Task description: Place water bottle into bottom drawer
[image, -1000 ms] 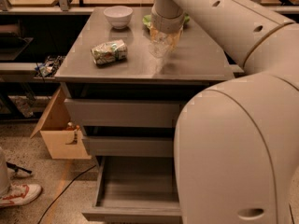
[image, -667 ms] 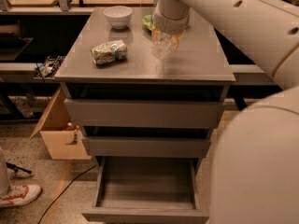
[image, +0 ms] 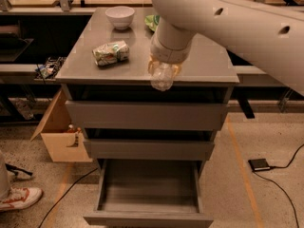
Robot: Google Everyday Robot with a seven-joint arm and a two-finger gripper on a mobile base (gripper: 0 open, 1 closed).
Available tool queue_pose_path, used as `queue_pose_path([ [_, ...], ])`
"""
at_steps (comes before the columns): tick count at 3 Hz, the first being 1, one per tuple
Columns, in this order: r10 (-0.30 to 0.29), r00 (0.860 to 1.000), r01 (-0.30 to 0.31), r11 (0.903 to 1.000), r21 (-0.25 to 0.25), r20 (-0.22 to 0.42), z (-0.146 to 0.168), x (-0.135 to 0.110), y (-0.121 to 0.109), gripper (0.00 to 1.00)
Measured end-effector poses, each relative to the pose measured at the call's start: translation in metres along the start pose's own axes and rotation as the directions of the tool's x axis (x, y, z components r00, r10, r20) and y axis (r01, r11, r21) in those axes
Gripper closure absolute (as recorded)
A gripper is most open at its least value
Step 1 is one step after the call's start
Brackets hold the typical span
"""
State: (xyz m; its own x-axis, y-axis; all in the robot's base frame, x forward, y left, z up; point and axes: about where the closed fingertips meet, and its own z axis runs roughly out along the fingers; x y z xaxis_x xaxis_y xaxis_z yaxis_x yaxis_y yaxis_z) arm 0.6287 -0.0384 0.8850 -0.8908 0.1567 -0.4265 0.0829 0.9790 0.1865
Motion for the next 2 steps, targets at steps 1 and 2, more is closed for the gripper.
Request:
queue_pose_path([
  [1, -0.031, 0.999, 0.031, 0.9994, 0.014, -0.035, 0.0111, 0.0177, -0.0031, 1.00],
  [2, -0.031, 0.999, 0.032, 0.9994, 0.014, -0.035, 0.0111, 0.0177, -0.0031, 1.00],
])
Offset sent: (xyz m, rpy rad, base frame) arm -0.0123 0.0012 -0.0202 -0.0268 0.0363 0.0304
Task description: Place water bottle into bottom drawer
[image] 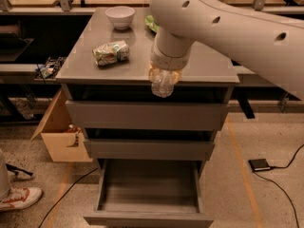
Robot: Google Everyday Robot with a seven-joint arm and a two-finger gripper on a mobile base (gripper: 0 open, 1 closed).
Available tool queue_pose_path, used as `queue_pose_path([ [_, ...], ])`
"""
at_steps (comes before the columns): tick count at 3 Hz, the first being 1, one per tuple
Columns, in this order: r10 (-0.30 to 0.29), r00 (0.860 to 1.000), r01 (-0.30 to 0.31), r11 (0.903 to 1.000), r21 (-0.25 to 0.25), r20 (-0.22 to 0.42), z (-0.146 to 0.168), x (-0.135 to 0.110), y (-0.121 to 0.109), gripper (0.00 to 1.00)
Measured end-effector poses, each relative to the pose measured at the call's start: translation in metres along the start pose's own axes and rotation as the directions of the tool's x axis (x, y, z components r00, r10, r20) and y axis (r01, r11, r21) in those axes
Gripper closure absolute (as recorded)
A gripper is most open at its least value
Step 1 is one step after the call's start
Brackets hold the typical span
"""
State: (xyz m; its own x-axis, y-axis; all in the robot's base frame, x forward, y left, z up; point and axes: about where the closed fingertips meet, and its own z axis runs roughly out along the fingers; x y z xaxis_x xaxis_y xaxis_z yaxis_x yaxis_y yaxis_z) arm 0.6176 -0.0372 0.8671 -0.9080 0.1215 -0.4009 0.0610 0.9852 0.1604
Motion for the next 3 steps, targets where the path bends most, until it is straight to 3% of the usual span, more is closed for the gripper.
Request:
queue_pose_path([
  [1, -0.028, 1.000, 0.027, 0.9993, -0.025, -0.014, 0.002, 0.006, -0.002, 1.00],
  [2, -0.145, 0.989, 0.143, 0.9856, -0.090, -0.015, -0.005, 0.039, 0.005, 1.00],
  [3, -0.315, 0.948, 0.304, 0.9390, -0.161, -0.045, -0.002, 0.102, 0.015, 1.00],
])
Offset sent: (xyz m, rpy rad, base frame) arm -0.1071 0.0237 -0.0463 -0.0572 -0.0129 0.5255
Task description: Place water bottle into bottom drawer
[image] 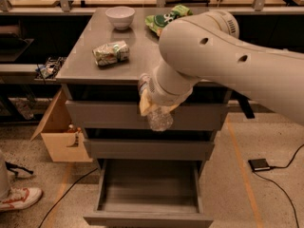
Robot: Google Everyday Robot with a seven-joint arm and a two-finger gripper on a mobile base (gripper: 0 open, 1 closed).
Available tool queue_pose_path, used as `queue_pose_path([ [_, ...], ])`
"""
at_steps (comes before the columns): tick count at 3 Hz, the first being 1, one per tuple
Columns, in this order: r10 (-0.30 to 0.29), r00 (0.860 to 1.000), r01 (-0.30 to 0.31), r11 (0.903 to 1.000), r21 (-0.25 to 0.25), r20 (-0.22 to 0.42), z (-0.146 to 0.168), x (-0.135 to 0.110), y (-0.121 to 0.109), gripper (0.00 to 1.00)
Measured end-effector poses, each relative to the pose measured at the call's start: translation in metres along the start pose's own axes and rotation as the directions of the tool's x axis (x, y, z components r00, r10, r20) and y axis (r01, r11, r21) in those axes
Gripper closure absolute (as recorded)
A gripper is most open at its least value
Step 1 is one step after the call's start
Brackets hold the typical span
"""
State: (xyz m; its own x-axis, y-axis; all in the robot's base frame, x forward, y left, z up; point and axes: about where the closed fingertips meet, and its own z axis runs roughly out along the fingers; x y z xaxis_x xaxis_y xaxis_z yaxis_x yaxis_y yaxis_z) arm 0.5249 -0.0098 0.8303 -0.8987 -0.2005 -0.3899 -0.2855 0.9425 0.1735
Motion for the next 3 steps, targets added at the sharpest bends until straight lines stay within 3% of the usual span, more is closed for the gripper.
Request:
queue_pose_path([
  [1, -0.216, 0.969, 0.213, 0.9763, -0.040, -0.116, 0.0332, 0.0563, 0.0271, 1.00],
  [2, -0.259, 0.957, 0.256, 0.9657, -0.044, -0.127, 0.0362, 0.0630, 0.0275, 1.00],
  [3, -0.254, 0.959, 0.250, 0.9673, -0.042, -0.125, 0.0354, 0.0621, 0.0275, 1.00],
])
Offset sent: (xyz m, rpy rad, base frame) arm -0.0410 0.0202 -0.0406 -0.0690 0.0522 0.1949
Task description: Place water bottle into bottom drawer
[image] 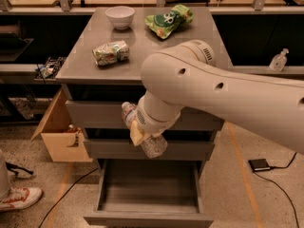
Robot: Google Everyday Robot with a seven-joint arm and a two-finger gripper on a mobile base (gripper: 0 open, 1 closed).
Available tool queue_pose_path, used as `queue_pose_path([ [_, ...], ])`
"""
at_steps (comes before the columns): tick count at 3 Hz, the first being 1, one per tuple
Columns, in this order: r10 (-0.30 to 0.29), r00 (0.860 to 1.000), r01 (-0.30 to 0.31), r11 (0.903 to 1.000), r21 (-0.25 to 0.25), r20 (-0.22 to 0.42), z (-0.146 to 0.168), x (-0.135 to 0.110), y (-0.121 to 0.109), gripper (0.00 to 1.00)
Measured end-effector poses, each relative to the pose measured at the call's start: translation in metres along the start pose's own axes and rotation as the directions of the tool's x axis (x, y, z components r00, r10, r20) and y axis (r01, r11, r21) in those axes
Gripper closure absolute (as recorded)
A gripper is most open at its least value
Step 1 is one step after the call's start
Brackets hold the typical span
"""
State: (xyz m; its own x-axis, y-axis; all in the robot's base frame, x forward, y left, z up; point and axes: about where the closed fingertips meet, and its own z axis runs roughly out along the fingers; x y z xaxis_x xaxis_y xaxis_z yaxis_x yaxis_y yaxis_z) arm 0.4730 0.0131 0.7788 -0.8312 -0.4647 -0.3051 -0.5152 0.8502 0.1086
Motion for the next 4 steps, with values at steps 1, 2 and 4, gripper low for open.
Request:
queue_pose_path([
  [1, -0.009, 1.000, 0.009, 0.9999, -0.010, -0.021, 0.008, 0.001, 0.001, 1.00],
  [2, -0.130, 0.990, 0.130, 0.9915, -0.007, -0.062, 0.047, 0.009, 0.014, 1.00],
  [4, -0.338, 0.939, 0.337, 0.9411, -0.025, -0.065, 0.147, 0.025, 0.021, 1.00],
])
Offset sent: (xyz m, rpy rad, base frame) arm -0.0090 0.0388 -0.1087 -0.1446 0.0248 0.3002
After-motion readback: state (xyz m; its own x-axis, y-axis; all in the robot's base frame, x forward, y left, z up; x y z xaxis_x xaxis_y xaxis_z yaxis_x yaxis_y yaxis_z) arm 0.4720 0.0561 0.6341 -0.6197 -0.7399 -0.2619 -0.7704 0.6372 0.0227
